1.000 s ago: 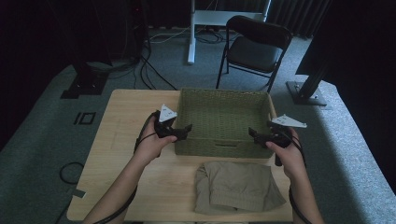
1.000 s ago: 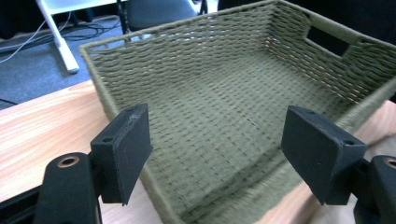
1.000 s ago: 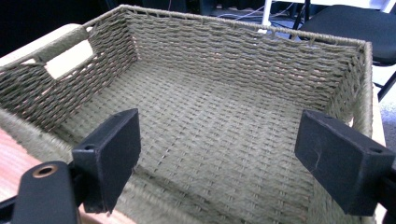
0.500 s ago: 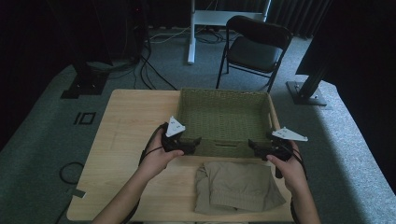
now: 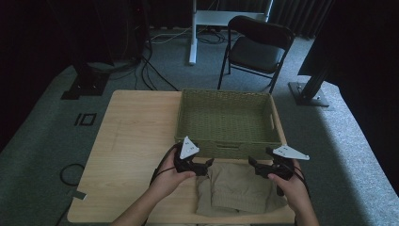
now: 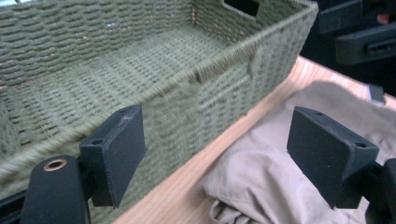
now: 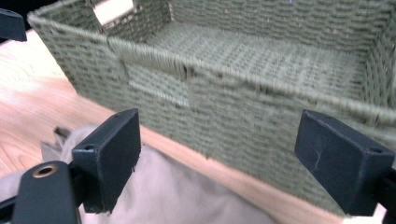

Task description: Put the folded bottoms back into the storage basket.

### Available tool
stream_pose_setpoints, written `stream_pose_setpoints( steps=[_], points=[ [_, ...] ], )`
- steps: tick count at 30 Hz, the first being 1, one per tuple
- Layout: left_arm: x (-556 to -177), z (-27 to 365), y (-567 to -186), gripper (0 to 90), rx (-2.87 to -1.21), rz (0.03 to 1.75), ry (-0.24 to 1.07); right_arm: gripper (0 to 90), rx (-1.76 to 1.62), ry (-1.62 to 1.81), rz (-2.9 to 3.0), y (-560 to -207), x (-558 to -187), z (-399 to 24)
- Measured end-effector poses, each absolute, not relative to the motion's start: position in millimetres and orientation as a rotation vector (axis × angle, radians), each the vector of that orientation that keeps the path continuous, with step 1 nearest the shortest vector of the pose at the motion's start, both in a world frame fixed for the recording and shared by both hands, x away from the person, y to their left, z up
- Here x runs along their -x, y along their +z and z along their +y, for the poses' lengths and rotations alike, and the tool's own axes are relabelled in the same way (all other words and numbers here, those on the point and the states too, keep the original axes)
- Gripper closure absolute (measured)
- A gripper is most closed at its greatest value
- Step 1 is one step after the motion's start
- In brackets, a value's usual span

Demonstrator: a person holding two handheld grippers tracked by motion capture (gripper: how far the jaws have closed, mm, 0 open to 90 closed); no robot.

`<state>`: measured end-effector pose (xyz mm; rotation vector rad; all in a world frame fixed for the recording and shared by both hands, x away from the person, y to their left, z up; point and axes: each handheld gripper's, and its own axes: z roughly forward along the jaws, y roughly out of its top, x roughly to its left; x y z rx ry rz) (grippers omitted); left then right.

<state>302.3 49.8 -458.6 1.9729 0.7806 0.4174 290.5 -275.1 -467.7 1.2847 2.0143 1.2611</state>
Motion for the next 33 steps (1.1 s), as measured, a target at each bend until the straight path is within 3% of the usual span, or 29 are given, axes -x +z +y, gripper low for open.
stream_pose_setpoints(
  steps=[15, 33],
  points=[
    [-286.8, 27.8, -512.9, 19.0, -2.077, 0.867, 0.32, 13.8, -1.356, 1.154, 2.035, -508.2, -279.1, -285.6],
    [-287.6, 19.0, -545.8, 18.3, -2.128, 0.972, 0.353, 13.9, -1.493, 0.976, 2.071, -548.9, -275.0, -301.1]
  ],
)
